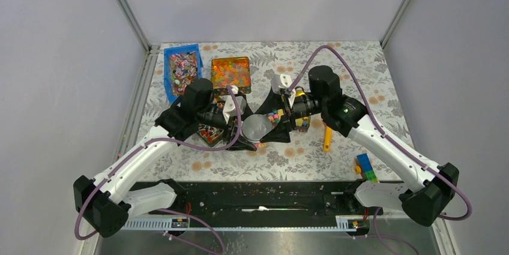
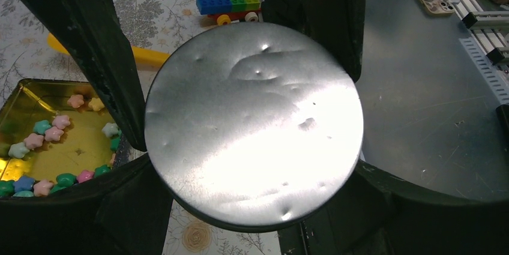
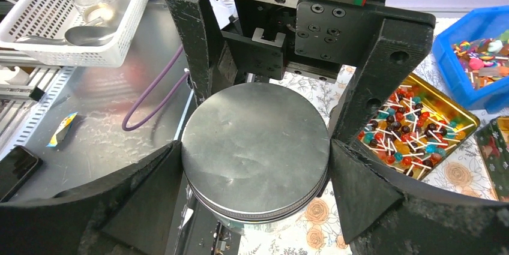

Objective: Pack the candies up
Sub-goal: Screw the bottle lid onto the packing bottle.

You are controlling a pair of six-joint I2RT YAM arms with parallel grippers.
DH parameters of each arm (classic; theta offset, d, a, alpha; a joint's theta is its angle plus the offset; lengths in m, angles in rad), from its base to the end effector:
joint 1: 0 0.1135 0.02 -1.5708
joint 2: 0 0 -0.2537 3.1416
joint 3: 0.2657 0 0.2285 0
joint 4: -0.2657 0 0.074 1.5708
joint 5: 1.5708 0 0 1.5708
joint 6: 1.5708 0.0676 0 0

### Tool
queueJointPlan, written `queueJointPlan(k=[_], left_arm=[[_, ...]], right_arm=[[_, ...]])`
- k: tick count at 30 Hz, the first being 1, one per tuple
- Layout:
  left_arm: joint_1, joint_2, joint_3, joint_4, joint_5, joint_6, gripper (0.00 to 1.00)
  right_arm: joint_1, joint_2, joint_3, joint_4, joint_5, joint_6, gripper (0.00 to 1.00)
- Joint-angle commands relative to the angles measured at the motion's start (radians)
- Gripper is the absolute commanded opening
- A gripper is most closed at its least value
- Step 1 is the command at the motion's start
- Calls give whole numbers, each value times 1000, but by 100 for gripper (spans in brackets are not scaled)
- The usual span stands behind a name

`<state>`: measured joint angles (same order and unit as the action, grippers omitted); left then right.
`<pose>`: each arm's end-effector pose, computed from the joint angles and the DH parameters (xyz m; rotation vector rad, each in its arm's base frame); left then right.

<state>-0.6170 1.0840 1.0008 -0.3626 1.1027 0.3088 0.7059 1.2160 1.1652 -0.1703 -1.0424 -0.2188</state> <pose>0.1448 -0.1767 0.3341 1.4594 1.3273 -1.2957 0.1604 0.2135 0.3764 -1.4469 1.1648 1.2662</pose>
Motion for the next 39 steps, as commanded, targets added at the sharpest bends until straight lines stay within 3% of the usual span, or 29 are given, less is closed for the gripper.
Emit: queueJointPlan(k=[1,26,39], left_arm=[[-2,-26,37,313,-38,-154,32],[-2,25,90,332,-219,-157,26],[-3,45,97,349,-237,-152,24]], right_arm=[[22,4,-59,-16,135,-40,0],[131,-9,-102,-1,541,82,0],[185,1,-116,-2,776,118,0]])
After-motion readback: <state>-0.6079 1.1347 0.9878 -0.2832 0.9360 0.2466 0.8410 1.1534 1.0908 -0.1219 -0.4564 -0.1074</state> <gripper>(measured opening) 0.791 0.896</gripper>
